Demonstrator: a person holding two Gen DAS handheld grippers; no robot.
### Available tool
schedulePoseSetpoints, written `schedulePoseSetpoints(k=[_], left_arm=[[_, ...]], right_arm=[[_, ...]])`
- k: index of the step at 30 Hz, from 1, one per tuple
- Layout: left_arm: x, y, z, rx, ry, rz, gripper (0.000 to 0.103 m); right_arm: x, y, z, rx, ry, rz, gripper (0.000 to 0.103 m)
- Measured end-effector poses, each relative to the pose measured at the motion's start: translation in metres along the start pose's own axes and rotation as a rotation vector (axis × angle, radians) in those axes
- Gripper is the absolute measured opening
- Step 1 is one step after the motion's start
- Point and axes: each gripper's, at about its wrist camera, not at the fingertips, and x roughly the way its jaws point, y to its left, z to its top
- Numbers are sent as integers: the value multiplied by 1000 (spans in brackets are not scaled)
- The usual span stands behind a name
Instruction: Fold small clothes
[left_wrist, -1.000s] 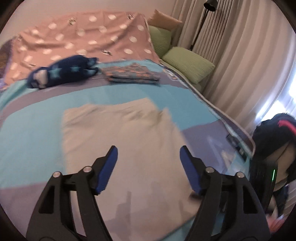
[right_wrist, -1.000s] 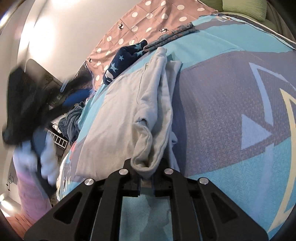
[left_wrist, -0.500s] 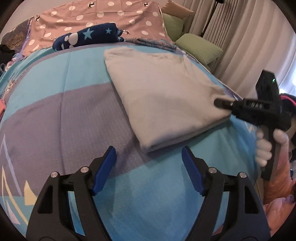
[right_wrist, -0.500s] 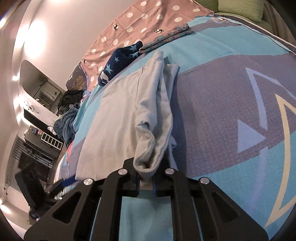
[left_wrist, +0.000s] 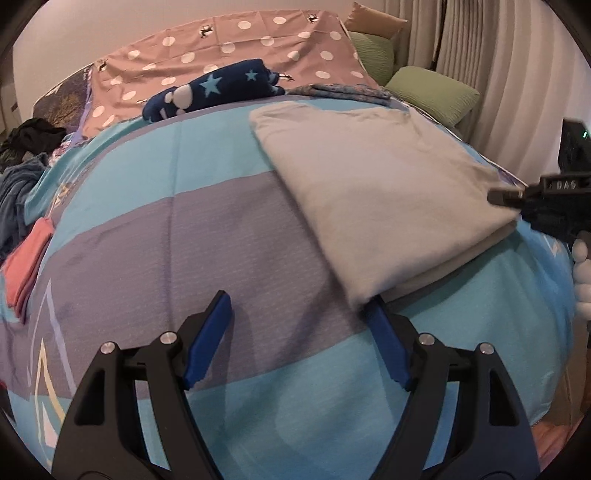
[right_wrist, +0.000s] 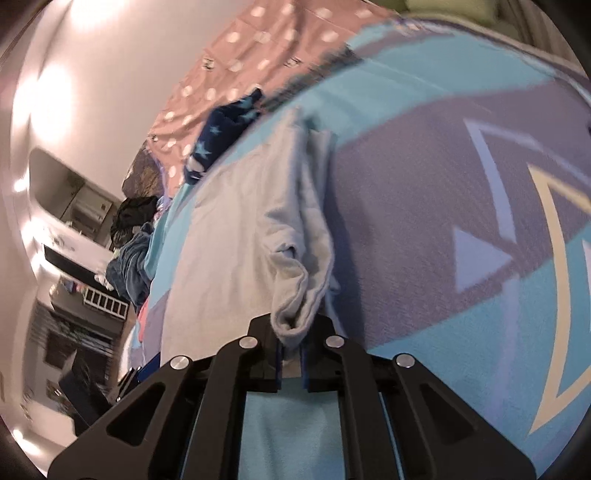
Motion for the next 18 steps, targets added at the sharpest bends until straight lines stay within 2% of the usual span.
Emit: schedulePoseSetpoints(k=[2, 4, 10, 15, 18], left_arm=[[-2, 4, -2, -18, -2, 6, 77], [-3, 8, -4, -29, -2, 12, 77], [-6, 6, -5, -15, -5, 24, 77], [-7, 7, -7, -23, -7, 22, 77], [-8, 6, -9, -23, -7, 24, 77]], right_arm=[[-2, -4, -1, 10, 4, 17, 6], [-5, 1, -3, -19, -1, -2, 6], [-21, 13, -5, -106, -55, -100, 20], [-37, 19, -3, -106, -162, -175, 22], [-39, 42, -7, -210, -227, -171, 22]])
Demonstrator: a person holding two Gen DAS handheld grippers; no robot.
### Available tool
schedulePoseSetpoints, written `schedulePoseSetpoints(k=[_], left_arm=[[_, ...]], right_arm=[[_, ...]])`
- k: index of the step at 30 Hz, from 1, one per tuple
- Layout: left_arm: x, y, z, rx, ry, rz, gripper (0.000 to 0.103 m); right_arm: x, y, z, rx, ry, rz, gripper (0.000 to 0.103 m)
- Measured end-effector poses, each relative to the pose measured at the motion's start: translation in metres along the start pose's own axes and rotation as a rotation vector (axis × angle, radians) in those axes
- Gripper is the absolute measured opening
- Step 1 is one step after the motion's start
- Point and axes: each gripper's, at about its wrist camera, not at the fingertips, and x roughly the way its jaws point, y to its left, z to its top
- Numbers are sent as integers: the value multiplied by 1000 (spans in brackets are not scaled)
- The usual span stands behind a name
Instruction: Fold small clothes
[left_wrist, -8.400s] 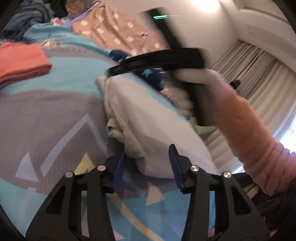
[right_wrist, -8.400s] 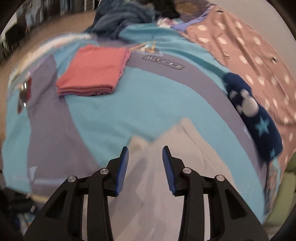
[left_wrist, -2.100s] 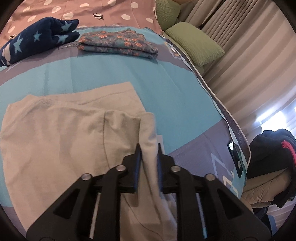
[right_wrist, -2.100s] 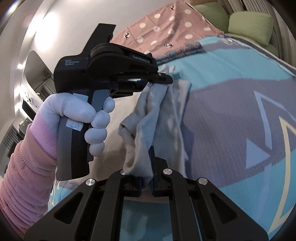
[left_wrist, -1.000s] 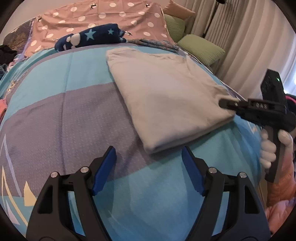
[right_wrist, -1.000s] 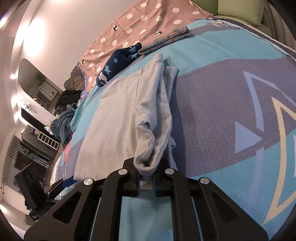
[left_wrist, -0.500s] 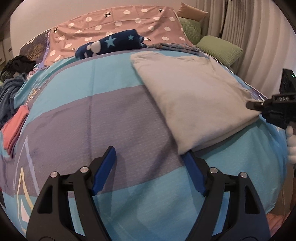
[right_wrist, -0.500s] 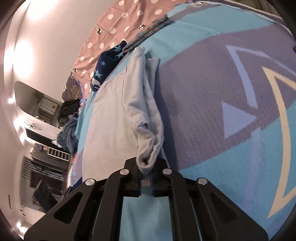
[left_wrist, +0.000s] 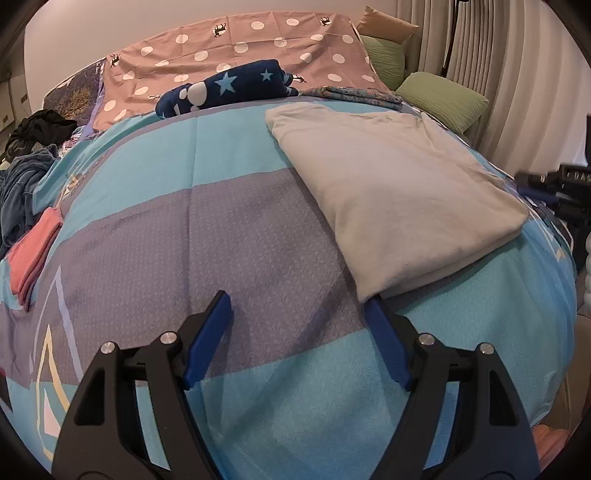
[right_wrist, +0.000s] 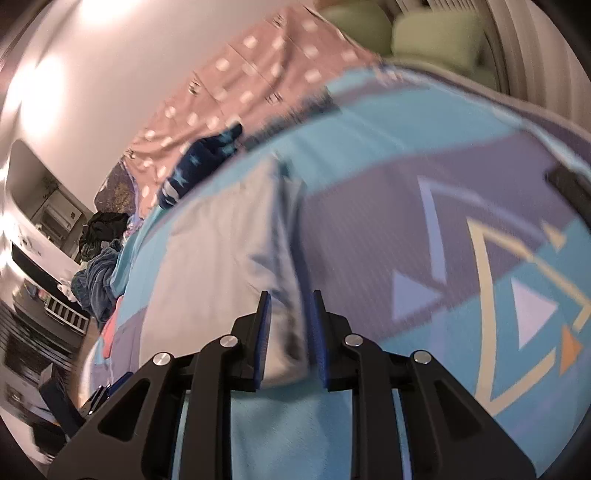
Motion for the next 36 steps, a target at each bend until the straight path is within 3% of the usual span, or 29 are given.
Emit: schedulePoseSetpoints(k=[3, 5, 6, 7, 8, 10, 12, 14, 15, 19, 20, 24, 26, 27, 29, 36], left_arm=[[0, 0, 0, -2, 1, -3, 77], [-1, 1, 0, 1, 3, -2, 77], [-2, 1, -1, 6, 4, 6, 74], [-3, 2, -3, 6, 4, 15, 71], [-5, 5, -5, 4, 4, 24, 68], [-8, 16, -8, -26, 10, 31, 63], [-16, 29, -7, -84, 14, -21, 49], [-24, 36, -1, -136, -7, -118, 39], [-27, 37, 4, -145, -25, -146, 39], [-18, 24, 30, -109, -79, -191, 45], [-12, 22, 34, -111, -73, -194, 52], [34, 22, 50, -186, 16, -269, 60], [48, 24, 54, -213, 47, -303, 65], [51, 23, 55, -214, 50, -313, 67], [54, 21, 60, -198, 53, -328, 70], [74, 25, 78, -199, 88, -393, 76]], right_arm=[[8, 23, -2, -101, 7, 66, 22], [25, 27, -5, -117, 63, 74, 20], [37, 24, -6, -111, 104, 33, 20], [51, 10, -9, -68, 155, -15, 11], [55, -2, -10, -23, 164, 3, 0], [54, -17, -8, 45, 171, 80, 0], [50, -17, -5, 33, 168, 78, 0], [49, -13, -1, 6, 171, 78, 1], [48, -12, 1, 7, 175, 83, 2], [49, -10, 15, 33, 190, 143, 22], [49, -9, 18, 30, 186, 140, 23], [41, -7, 25, -20, 154, 130, 32], [41, -8, 28, -47, 140, 87, 53], [42, -9, 30, -57, 129, 44, 56], [48, -14, 34, -63, 121, 10, 58], [96, -32, 50, 7, 260, 125, 60]])
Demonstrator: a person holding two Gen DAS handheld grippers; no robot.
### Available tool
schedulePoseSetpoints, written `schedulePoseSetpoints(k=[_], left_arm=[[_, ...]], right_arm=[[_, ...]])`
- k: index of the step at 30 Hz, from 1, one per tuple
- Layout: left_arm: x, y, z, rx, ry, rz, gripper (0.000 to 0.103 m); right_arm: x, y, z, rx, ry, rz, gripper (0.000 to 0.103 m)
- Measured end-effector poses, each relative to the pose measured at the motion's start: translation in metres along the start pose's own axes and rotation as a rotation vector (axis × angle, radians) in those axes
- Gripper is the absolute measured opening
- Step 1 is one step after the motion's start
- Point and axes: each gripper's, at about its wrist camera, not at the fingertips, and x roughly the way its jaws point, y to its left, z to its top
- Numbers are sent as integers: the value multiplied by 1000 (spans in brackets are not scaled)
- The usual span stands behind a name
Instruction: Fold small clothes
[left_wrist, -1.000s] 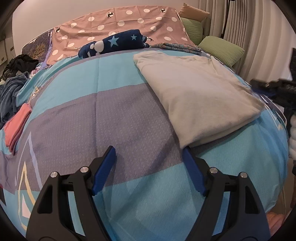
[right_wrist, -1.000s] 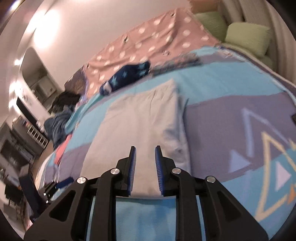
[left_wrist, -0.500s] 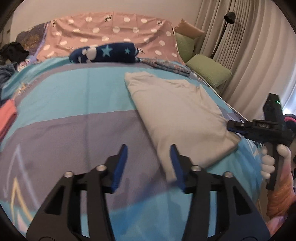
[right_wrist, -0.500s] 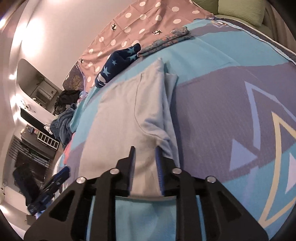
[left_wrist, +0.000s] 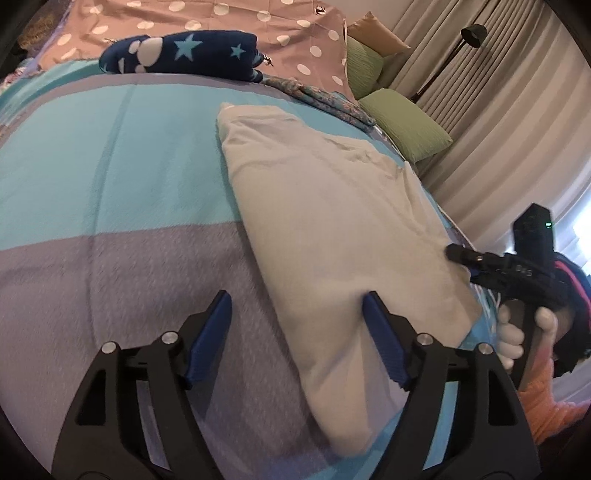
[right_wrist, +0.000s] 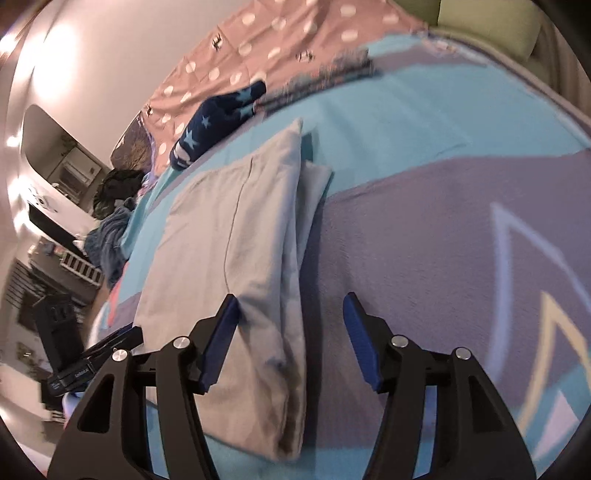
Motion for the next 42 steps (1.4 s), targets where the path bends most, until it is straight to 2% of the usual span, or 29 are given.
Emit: schedulePoseSetpoints(k=[6, 10, 12, 14, 16, 19, 21, 22, 26, 29, 34, 38, 42], left_arm=[[18, 11, 19, -36, 16, -61, 73], [31, 13, 32, -22, 30, -109, 73], [39, 16, 42, -24, 39, -138, 73], [48, 18, 52, -22, 50, -161, 71], [55, 18, 60, -10, 53, -160, 67], [65, 21, 69, -13, 45, -144, 53], [68, 26, 72, -30, 32, -137, 40], [68, 28, 72, -43, 24, -137, 38], [60, 15, 68, 11, -12, -63, 28], [43, -5, 71, 62, -66, -13, 20], [6, -45, 83, 176, -159, 26, 19], [-26, -84, 113, 260, -249, 36, 18], [-44, -123, 158, 346, -320, 64, 19]], right_arm=[[17, -3, 23, -20, 36, 80, 61], [35, -4, 41, -116, 60, 165, 61], [41, -4, 49, -122, 77, 195, 61], [48, 1, 57, -156, 97, 195, 58], [58, 8, 63, -199, 107, 182, 53], [69, 9, 70, -197, 114, 193, 43], [73, 9, 71, -181, 112, 195, 36], [72, 9, 70, -180, 107, 191, 32], [57, 27, 60, -239, 37, 104, 19], [40, 48, 56, -296, -38, 49, 16], [-9, 87, 55, -397, -193, 10, 15], [-47, 106, 72, -445, -312, -3, 15], [-82, 119, 114, -470, -410, -12, 15]])
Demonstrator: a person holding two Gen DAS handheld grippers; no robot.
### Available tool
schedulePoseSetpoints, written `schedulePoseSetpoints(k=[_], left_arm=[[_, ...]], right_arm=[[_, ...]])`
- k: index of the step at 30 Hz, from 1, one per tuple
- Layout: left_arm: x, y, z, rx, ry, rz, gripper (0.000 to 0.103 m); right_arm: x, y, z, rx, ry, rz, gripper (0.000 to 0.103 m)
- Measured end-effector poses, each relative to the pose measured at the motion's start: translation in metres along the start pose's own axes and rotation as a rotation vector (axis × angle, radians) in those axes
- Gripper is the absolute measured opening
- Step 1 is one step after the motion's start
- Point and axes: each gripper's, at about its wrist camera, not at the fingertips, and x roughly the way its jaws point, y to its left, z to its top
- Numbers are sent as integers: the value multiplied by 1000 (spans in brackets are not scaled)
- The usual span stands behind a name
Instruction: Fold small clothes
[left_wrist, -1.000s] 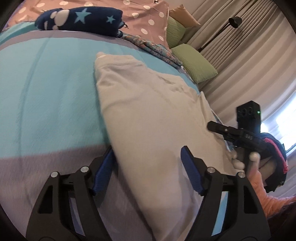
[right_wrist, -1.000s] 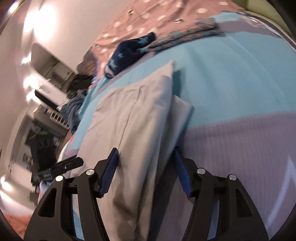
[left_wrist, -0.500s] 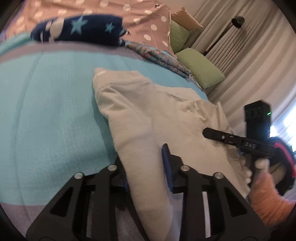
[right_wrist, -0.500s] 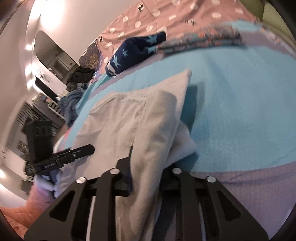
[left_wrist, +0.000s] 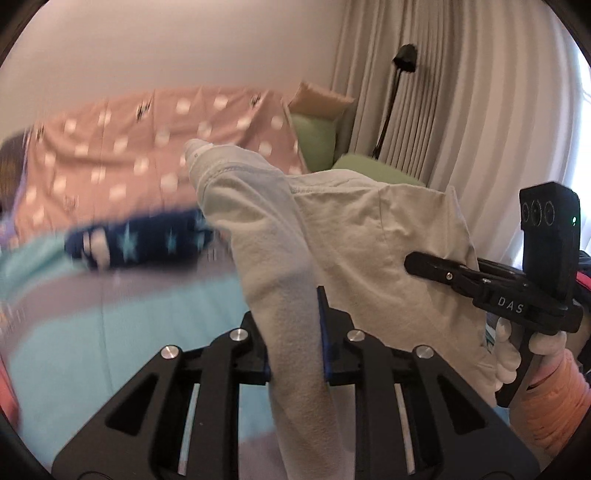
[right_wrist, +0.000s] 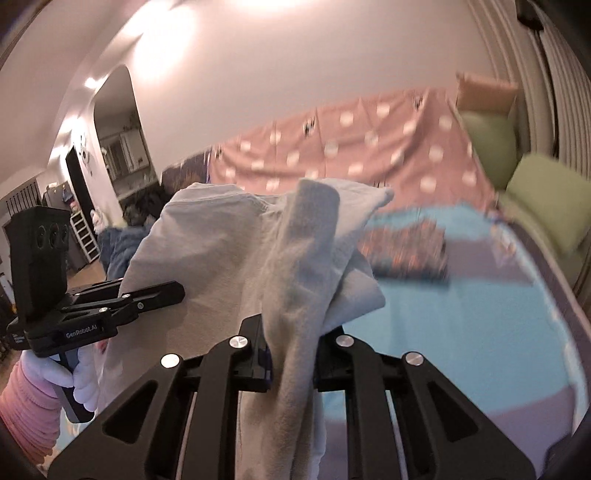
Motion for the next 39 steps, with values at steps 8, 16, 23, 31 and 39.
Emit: schedulePoseSetpoints(k=[8, 16, 23, 31, 39], left_arm=[[58, -3, 121, 98, -74, 54, 19], [166, 8, 170, 171, -29, 162, 19], [275, 51, 174, 140, 19, 226, 20], [389, 109, 99, 196, 178, 400, 50], [386, 122, 60, 186, 205, 323, 62]], right_arm=[[33, -63, 101, 2, -114, -87, 15], [123, -137, 136, 12, -94, -187, 15], [227, -190, 138, 41, -30, -219, 15], [327, -258, 62, 47, 150, -438, 30], [276, -256, 10, 138, 85, -412, 39]])
